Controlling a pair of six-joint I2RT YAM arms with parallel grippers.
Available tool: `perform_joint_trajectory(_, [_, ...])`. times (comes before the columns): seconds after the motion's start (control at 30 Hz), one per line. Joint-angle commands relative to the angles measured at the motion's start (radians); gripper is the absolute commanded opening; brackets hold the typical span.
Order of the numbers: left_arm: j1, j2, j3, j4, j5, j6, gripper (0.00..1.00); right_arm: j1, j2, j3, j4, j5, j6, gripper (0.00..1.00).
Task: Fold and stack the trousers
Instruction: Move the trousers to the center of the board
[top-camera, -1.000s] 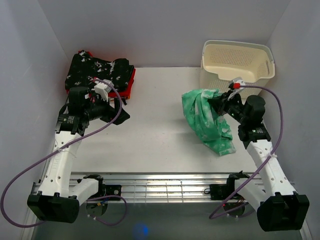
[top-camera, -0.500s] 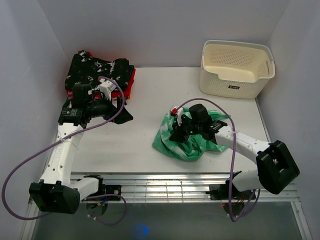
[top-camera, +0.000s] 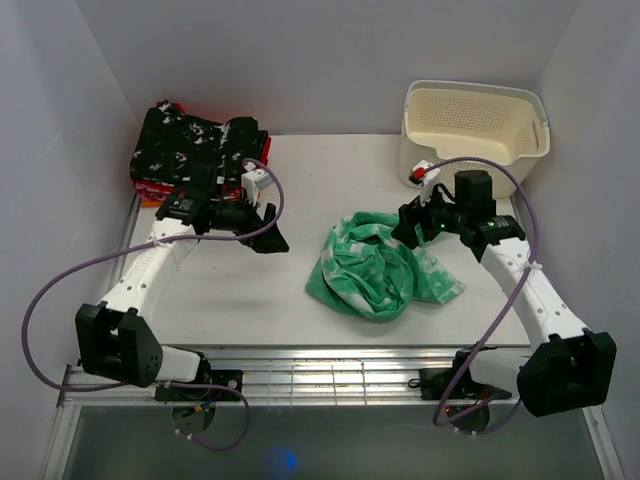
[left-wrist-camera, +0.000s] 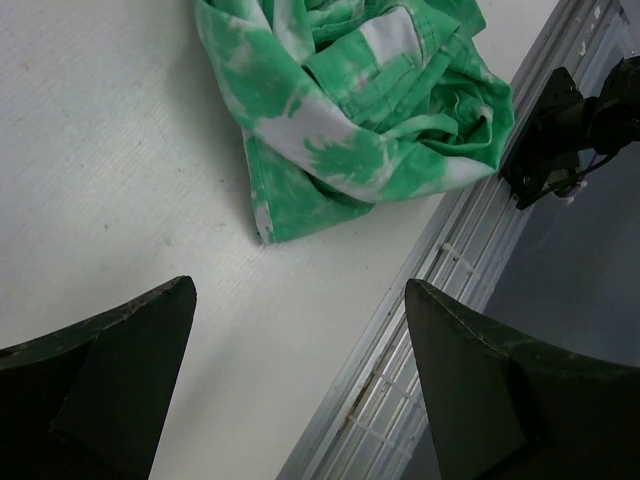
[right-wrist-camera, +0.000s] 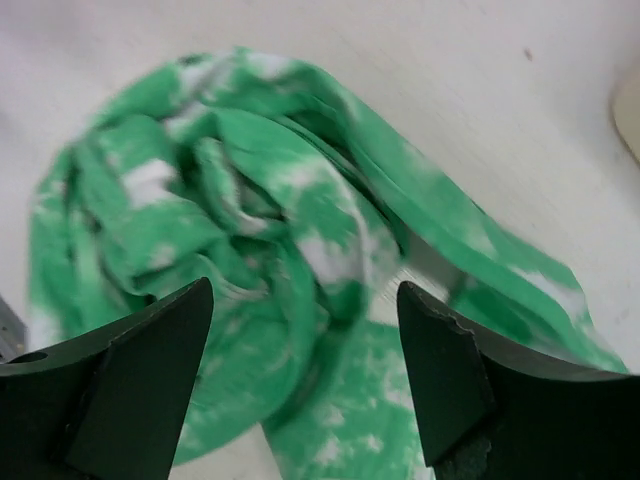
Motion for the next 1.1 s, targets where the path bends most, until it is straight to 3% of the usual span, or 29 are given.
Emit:
perform_joint_trajectory(0.0, [-0.095,0.074,0.101,0.065,-0.073,0.031,0.96,-0.143,0.115,0.019,-0.193,0.0,-0.072,0.79])
perform_joint_trajectory(0.07, [-0.128,0.182,0.219,0.069,-0.127,0.024,0.96,-0.246,0.188,0.029,-0.239,-0.001,-0.081,0.78])
perform_joint_trajectory(0.13, [-0.148,0.315,0.364,0.051,-0.092,0.008,0.96,-0.314,0.228,0.021,-0.253,0.022,-0.122,0.82])
perform_joint_trajectory(0.3, [-0.197,0.514,0.583,0.016,-0.027,-0.015,0.97,-0.332,0.235,-0.034,-0.213,0.141,-0.27,0.92])
perform_joint_trajectory(0.43, [-0.24,0.611,0.718,0.046,-0.07,-0.022,0.98,-0.334,0.213,-0.03,-0.294,0.079,-0.374,1.0])
perform_joint_trajectory(0.5, [-0.251,0.693,0.825,0.04,-0.073,-0.02,0.98,-0.328,0.196,-0.031,-0.313,0.036,-0.432,0.9])
perform_joint_trajectory(0.6, [-0.252,0.798,0.951,0.013,-0.026,-0.064,0.98,-0.317,0.202,-0.024,-0.284,0.045,-0.449,0.9])
perform_joint_trajectory(0.8, [-0.277,0.725,0.823,0.057,0.12,-0.036,0.95,-0.265,0.279,0.019,-0.236,0.074,-0.491,0.9])
perform_joint_trajectory(0.93, [-0.358,0.593,0.648,0.109,-0.012,0.043,0.94,-0.214,0.388,0.054,-0.221,0.074,-0.472,0.91])
perform_joint_trajectory(1.07, [-0.363,0.55,0.58,0.095,-0.003,0.017,0.93,-0.196,0.492,0.093,-0.208,0.042,-0.437,1.0])
